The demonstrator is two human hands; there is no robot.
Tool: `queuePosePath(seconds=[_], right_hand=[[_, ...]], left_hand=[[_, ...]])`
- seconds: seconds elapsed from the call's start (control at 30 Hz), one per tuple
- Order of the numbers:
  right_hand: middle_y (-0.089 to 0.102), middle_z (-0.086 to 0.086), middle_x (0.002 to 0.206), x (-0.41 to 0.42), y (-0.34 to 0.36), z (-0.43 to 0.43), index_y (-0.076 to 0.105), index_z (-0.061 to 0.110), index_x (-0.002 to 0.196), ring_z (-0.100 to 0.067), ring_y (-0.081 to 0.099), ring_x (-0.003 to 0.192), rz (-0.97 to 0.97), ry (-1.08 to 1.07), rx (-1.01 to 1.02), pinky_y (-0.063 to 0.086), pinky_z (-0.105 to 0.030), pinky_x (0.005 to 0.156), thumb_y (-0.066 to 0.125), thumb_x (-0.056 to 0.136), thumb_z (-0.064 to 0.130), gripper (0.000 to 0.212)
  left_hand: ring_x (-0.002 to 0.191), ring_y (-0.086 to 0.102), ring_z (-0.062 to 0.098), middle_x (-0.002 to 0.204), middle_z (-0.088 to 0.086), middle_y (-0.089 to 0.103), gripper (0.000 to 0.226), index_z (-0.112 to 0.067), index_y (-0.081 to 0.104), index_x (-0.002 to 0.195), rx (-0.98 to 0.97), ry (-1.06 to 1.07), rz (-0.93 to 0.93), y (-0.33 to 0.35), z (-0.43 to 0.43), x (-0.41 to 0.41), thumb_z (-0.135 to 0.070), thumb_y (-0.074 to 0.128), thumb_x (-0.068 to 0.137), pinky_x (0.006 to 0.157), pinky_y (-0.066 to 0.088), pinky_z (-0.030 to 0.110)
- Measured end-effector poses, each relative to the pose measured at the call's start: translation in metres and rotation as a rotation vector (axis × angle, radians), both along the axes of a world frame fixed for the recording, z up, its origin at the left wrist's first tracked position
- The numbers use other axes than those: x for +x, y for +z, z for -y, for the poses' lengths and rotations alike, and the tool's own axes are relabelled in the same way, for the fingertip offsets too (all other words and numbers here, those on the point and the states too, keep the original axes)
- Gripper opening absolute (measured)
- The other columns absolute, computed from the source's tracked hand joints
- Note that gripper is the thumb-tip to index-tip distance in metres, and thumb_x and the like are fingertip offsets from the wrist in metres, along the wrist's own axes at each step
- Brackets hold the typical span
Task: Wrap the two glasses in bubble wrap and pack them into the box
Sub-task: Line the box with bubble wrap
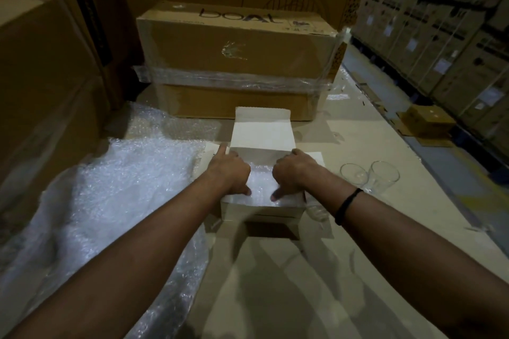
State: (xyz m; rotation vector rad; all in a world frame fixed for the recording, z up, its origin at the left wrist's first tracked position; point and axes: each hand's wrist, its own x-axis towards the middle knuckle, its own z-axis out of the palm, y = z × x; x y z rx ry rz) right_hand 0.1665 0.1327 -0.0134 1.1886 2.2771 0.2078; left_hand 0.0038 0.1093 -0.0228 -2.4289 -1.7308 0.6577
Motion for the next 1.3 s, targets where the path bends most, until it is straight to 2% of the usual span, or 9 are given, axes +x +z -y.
queuePosePath(seconds=[0.1,0.3,0.5,0.63,0.73,0.87,1.07,1.2,1.3], right_hand=[[0.058,-0.006,0.130,-0.006,-0.014,-0.008,0.053,0.024,0.133,-0.027,0.053,0.120,-0.063,-0.041,-0.002,0.032,-0.049,0.107,0.050,0.078,0.079,0.077],[0.054,-0.011,0.138,-0.004,-0.031,0.000,0.047,0.021,0.137,-0.032,0.042,0.132,-0.056,-0.009,0.107,0.012,-0.057,0.115,0.053,0.078,0.076,0.081],[0.065,-0.008,0.116,0.012,-0.014,0.010,0.065,0.018,0.113,-0.030,0.051,0.121,-0.066,-0.023,0.149,0.009,-0.062,0.116,0.074,0.077,0.048,0.048],[0.067,-0.009,0.113,0.011,-0.024,0.014,0.065,0.016,0.106,-0.030,0.053,0.121,-0.076,-0.094,0.081,0.002,-0.061,0.115,0.064,0.087,0.028,0.022],[0.061,-0.006,0.129,0.011,-0.006,0.014,0.065,0.019,0.114,-0.026,0.046,0.130,-0.133,-0.191,-0.039,0.001,-0.059,0.117,0.062,0.089,0.047,0.038],[0.050,-0.002,0.145,0.028,0.010,0.052,0.067,0.031,0.120,-0.021,0.041,0.135,-0.549,-0.301,0.077,0.014,-0.050,0.117,0.046,0.093,0.060,0.045],[0.010,-0.012,0.163,0.036,-0.036,0.119,0.028,0.034,0.150,-0.027,0.002,0.150,-0.632,-0.395,0.107,0.002,-0.048,0.119,0.027,0.098,0.060,0.059],[0.019,-0.009,0.161,0.035,-0.057,0.113,0.031,0.036,0.149,-0.025,0.008,0.150,-0.729,-0.413,0.187,0.003,-0.045,0.120,0.013,0.099,0.053,0.056],[0.033,-0.009,0.157,0.038,-0.061,0.106,0.041,0.034,0.145,-0.028,0.018,0.148,-0.740,-0.379,0.238,0.009,-0.045,0.118,0.001,0.089,0.054,0.072]], left_hand=[[0.135,0.041,0.028,0.133,0.004,0.060,0.068,-0.025,0.066,0.115,0.025,0.022,-0.006,-0.010,-0.001,0.002,-0.079,0.043,0.082,0.114,0.006,0.058],[0.131,0.044,0.028,0.132,0.003,0.061,0.066,-0.029,0.065,0.118,0.079,0.024,-0.012,-0.022,0.002,0.005,-0.078,0.049,0.077,0.113,0.010,0.058],[0.135,0.038,0.027,0.131,0.005,0.061,0.034,-0.023,0.070,0.106,0.156,-0.003,0.029,-0.008,0.014,-0.006,-0.048,0.066,0.084,0.115,0.001,0.060],[0.147,0.022,0.027,0.146,0.011,0.049,0.030,-0.021,0.070,0.108,0.036,0.064,0.023,-0.005,0.019,-0.003,-0.043,0.063,0.088,0.115,-0.009,0.059],[0.144,0.029,0.024,0.143,0.000,0.053,0.038,-0.024,0.070,0.110,0.105,0.069,0.130,0.005,0.025,-0.008,-0.054,0.056,0.091,0.114,-0.004,0.059],[0.139,0.035,0.016,0.142,-0.011,0.053,0.041,-0.033,0.074,0.108,0.325,0.130,0.395,0.004,0.062,-0.021,-0.058,0.044,0.095,0.117,0.006,0.051],[0.119,0.060,0.028,0.122,0.007,0.068,0.034,-0.024,0.078,0.095,0.498,0.085,0.548,-0.043,0.109,-0.035,-0.043,0.053,0.083,0.105,0.037,0.049],[0.111,0.065,0.034,0.118,0.015,0.069,0.033,-0.014,0.075,0.103,0.467,0.084,0.584,-0.051,0.112,-0.033,-0.023,0.060,0.075,0.093,0.049,0.051],[0.119,0.059,0.038,0.127,0.019,0.063,0.039,-0.011,0.071,0.114,0.413,0.074,0.633,-0.051,0.110,-0.035,-0.015,0.062,0.076,0.099,0.045,0.051]])
